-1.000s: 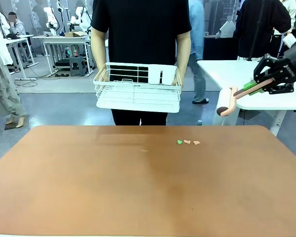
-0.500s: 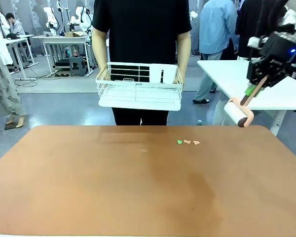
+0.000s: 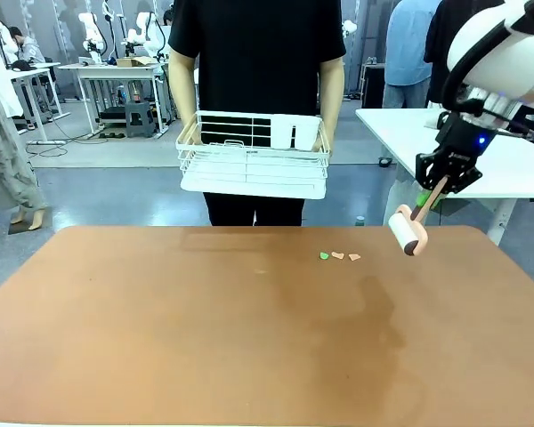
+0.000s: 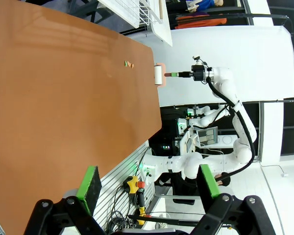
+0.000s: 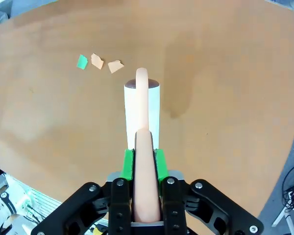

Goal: Clean the table.
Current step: Clean the table with the Lint Roller when the human lifts the Dish drying rack.

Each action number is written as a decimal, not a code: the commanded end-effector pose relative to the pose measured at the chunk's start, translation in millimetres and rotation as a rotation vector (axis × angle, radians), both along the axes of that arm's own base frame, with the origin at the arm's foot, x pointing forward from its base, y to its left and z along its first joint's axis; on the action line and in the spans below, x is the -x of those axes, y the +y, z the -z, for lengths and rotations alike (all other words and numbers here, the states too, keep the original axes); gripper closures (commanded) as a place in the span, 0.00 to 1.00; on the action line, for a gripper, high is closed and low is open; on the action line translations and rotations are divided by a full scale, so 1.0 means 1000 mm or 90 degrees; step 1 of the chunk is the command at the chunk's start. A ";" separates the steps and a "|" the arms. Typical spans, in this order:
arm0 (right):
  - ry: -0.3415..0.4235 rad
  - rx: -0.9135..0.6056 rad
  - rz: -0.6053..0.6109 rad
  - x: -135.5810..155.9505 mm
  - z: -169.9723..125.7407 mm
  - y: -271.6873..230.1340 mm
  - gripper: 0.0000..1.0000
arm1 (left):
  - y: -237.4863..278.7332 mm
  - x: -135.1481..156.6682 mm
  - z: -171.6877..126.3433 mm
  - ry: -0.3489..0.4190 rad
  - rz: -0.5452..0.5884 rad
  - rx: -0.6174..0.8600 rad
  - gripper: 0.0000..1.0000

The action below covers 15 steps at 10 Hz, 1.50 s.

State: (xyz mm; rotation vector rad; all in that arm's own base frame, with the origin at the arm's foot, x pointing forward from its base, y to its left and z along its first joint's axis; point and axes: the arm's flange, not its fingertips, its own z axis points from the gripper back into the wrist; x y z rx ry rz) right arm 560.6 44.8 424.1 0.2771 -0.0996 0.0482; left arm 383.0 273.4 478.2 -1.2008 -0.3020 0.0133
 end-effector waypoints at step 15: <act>0.055 -0.056 0.000 -0.064 0.049 -0.012 0.79 | 0.001 0.004 -0.001 -0.008 -0.001 0.003 0.00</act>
